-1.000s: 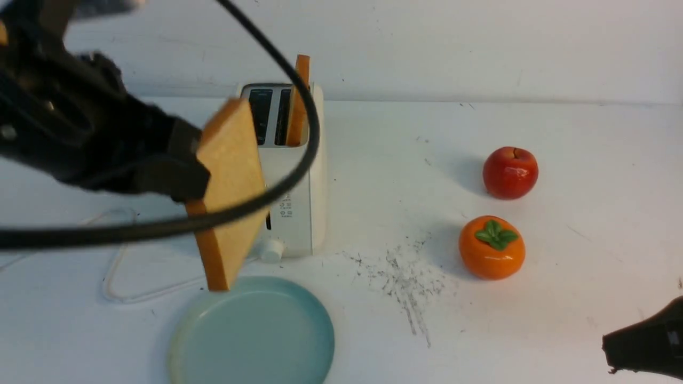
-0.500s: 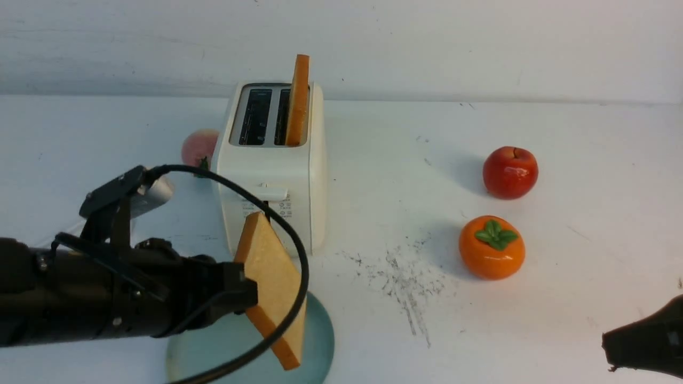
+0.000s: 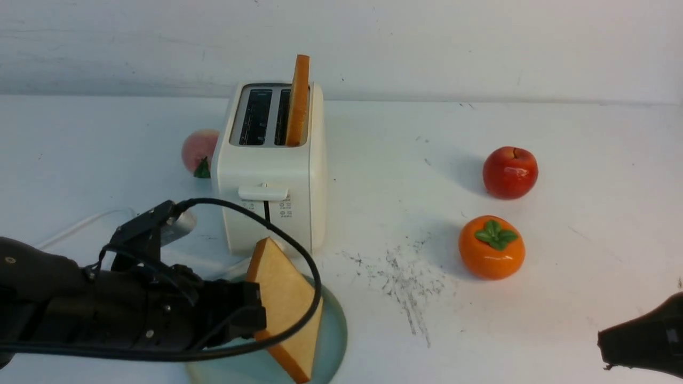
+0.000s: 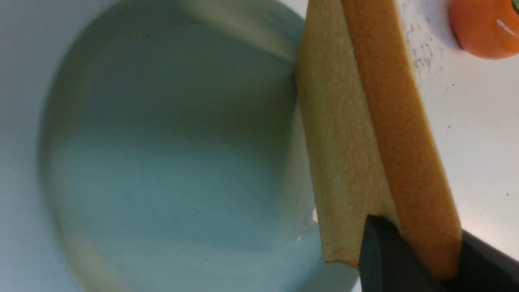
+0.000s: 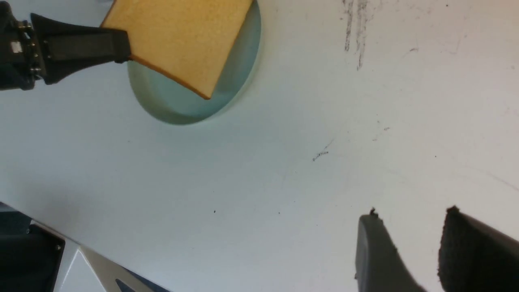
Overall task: Take toasted bread from bread machine on white table place on plate.
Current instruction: 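Place the slice of bread on the plate with the left gripper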
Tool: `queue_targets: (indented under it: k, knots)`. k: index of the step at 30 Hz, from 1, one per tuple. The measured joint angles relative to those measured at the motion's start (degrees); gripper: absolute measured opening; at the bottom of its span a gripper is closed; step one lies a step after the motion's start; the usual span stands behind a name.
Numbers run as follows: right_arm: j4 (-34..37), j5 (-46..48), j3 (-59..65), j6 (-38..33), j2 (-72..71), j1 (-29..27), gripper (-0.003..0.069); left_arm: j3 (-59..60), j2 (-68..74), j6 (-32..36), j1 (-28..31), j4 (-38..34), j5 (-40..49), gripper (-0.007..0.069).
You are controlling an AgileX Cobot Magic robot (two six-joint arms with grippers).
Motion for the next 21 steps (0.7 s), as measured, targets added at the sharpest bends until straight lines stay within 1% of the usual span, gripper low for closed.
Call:
queue_targets:
  k: [1,2,6,9,12,13,14,18,20,21]
  knots:
    - [0.09,0.00,0.00,0.00,0.00,0.00,0.0239,0.00,0.10,0.00,0.00,0.00,0.00,0.0138]
    - [0.40,0.12,0.00,0.00,0.00,0.00,0.0239,0.00,0.63,0.00,0.00,0.00,0.06,0.0174]
    - [0.58,0.25,0.00,0.00,0.00,0.00,0.0239,0.00,0.90,0.00,0.00,0.37,0.87,0.0278]
    - [0.58,0.25,0.00,-0.11,0.00,0.00,0.0239,0.00,0.90,0.04,0.00,3.57,1.71,0.0319]
    - [0.58,0.25,0.00,-0.16,0.00,0.00,0.0239,0.00,0.90,-0.50,0.00,8.11,2.32,0.0326]
    - [0.58,0.25,0.00,-0.16,0.00,0.00,0.0239,0.00,0.90,-3.14,0.00,12.87,2.89,0.0324]
    - [0.58,0.19,0.00,-0.16,0.00,0.00,0.0239,0.00,0.90,-5.00,0.00,15.26,3.06,0.0321]
    - [0.65,-0.22,0.00,-0.16,0.00,0.00,0.0239,-0.47,0.90,-18.61,0.00,31.43,5.05,0.0279]
    - [0.77,-0.71,0.00,-0.23,0.00,0.00,0.0239,-1.01,0.90,-24.68,0.00,38.43,6.58,0.0254]
    - [0.77,-0.71,0.00,-0.30,0.00,0.00,0.0239,-1.31,0.90,-26.21,0.00,40.25,7.09,0.0248]
